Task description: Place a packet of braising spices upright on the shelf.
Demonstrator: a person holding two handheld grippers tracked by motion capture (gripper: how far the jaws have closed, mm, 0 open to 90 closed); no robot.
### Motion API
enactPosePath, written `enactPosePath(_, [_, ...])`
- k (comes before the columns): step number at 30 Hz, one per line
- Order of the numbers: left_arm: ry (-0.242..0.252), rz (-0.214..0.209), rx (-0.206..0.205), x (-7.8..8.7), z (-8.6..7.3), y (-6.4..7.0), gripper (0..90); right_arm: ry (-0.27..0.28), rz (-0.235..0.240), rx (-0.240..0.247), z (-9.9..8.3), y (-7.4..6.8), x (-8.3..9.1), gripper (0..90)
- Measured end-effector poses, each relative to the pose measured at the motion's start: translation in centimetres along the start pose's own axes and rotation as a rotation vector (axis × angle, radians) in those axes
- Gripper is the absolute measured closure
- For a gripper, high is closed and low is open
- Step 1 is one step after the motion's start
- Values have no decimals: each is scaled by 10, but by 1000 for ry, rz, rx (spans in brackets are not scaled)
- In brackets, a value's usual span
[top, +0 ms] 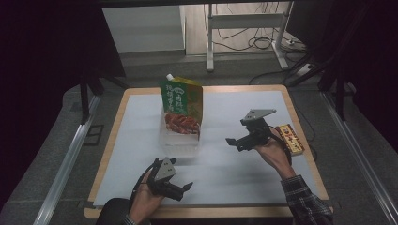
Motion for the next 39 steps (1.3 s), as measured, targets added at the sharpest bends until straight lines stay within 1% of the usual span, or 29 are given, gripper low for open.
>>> enactPosePath(3, [2,1,1,1,0,0,0,-22,-16,-9,-7,4,-2,7])
enactPosePath(6, [2,1,1,1,0,0,0,-32,-17,-26,-13,9,-3,8])
enactPosePath(12, [4,1,3,1,0,-1,0,-68,-42,-52,-27,19,-6,9])
enactPosePath(19, [-2,2,1,0,0,0,0,-99,-101,-87,-41,38,-5,10])
enactPosePath(22, [-2,2,2,0,-1,-1,0,-109,-125,-109,-46,46,-4,10])
enactPosePath(26, [-3,1,1,0,-1,-1,0,-137,-154,-142,-54,56,-2,10])
enactPosePath(27, [-4,1,1,0,-1,-1,0,-141,-160,-157,-57,60,-1,10])
enactPosePath(34, [-11,3,-3,-1,-1,0,0,-153,-215,-214,-71,83,7,10])
enactPosePath(36, [-12,4,-3,-1,-1,0,0,-156,-233,-241,-76,90,10,10])
enactPosePath(37, [-13,4,-4,-1,-1,0,0,-161,-248,-264,-79,95,11,10])
enactPosePath(39, [-12,4,-5,-1,-1,0,0,-162,-264,-280,-83,101,13,10])
Point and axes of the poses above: each handheld gripper's, and its own axes: x roughly backward along the jaws, z roughly out of its top, y roughly to its right, the point moved 8 cm from there along -x, roughly forward along the jaws, and after that the axes turned 14 degrees about -y, right-handed, at the moved point
